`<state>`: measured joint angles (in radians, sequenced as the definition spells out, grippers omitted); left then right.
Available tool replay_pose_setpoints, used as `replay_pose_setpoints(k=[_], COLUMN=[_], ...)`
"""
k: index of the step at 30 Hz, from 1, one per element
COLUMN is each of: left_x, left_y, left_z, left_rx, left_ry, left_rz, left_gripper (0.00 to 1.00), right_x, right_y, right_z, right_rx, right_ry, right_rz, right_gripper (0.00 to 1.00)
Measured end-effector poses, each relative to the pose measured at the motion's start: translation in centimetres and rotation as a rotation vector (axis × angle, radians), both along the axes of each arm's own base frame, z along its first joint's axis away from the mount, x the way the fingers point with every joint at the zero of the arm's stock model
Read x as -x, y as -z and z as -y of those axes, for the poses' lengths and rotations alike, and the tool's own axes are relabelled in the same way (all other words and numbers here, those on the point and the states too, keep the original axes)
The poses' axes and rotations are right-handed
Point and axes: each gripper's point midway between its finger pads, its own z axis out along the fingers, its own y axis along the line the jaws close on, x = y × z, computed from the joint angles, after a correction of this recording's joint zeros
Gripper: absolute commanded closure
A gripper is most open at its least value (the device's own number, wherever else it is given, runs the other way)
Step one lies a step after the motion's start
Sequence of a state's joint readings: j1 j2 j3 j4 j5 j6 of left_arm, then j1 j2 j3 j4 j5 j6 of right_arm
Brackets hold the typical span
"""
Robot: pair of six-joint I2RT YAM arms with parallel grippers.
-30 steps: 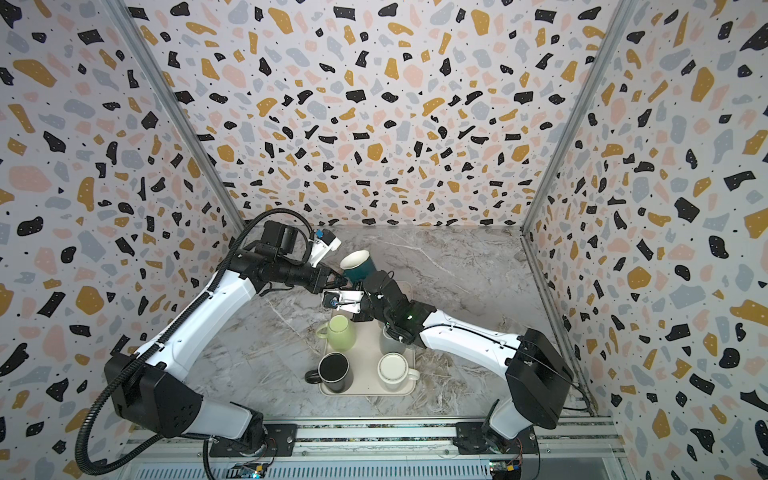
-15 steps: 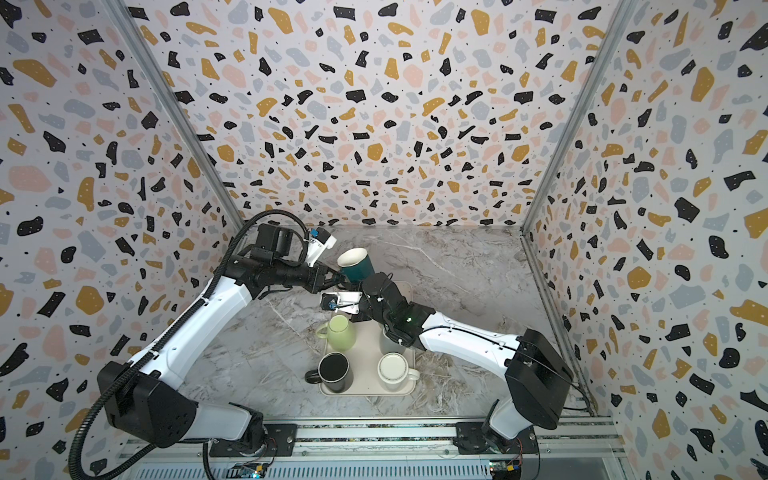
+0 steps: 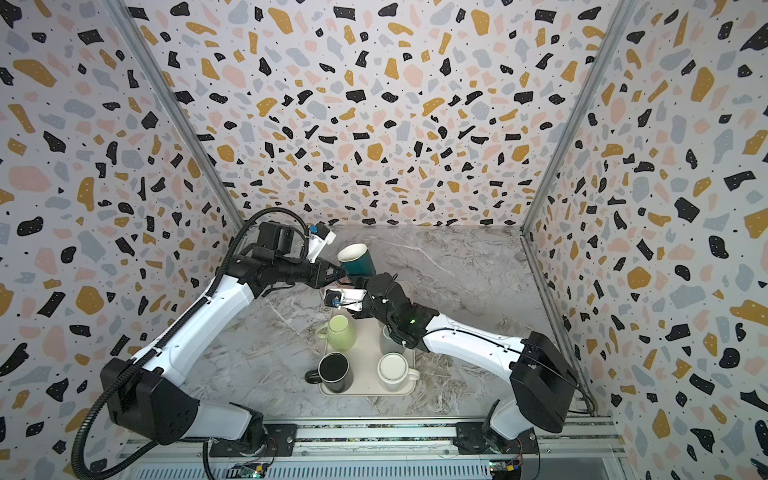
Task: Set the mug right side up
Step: 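Open the right gripper and pull back while the left gripper carries the mug away, then hold the upright dark green mug above the table with the left gripper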
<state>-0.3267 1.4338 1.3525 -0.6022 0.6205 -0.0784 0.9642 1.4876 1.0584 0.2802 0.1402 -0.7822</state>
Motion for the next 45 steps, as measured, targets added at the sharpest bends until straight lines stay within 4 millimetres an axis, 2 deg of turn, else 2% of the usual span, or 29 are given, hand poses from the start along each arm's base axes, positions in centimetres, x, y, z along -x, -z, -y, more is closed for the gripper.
replay_pose_setpoints(k=[5, 11, 16, 19, 26, 30, 33, 41, 45], left_x=[-2.1, -6.1, -8.9, -10.3, -13.5, -15.1, -16.2, -16.7, -16.7], left_y=[0.9, 0.3, -0.2, 0.3, 2.4, 3.7, 5.5, 10.8, 12.4], left_z=[-0.7, -3.2, -5.6, -7.0, -10.6, -12.4, -13.1, -14.5, -15.1], left_rx=[-0.015, -0.043, -0.091, -0.144, -0.253, -0.300, -0.332, -0.401, -0.412], left_ry=[-0.057, -0.174, -0.288, -0.359, -0.522, -0.598, -0.635, -0.696, -0.735], left_rz=[-0.018, 0.029, 0.093, 0.115, 0.160, 0.188, 0.191, 0.163, 0.165], left_gripper=[1.00, 1.00, 1.00, 1.00, 1.00, 1.00, 1.00, 1.00, 1.00], right_x=[0.0, -0.5, -1.3, -1.9, -2.5, -2.3, -2.4, -2.3, -2.2], right_y=[-2.2, -4.0, -4.0, -3.8, -4.0, -3.8, -3.4, -2.0, -1.6], right_z=[1.2, 3.0, 5.0, 6.6, 9.8, 10.4, 10.5, 10.8, 10.8], right_rx=[-0.051, -0.116, -0.169, -0.216, -0.346, -0.386, -0.400, -0.417, -0.422], right_ry=[0.033, 0.076, 0.131, 0.170, 0.222, 0.220, 0.222, 0.229, 0.230], right_rz=[0.027, 0.016, -0.029, -0.076, -0.175, -0.215, -0.240, -0.300, -0.317], right_gripper=[0.45, 0.45, 0.42, 0.41, 0.41, 0.41, 0.41, 0.41, 0.41])
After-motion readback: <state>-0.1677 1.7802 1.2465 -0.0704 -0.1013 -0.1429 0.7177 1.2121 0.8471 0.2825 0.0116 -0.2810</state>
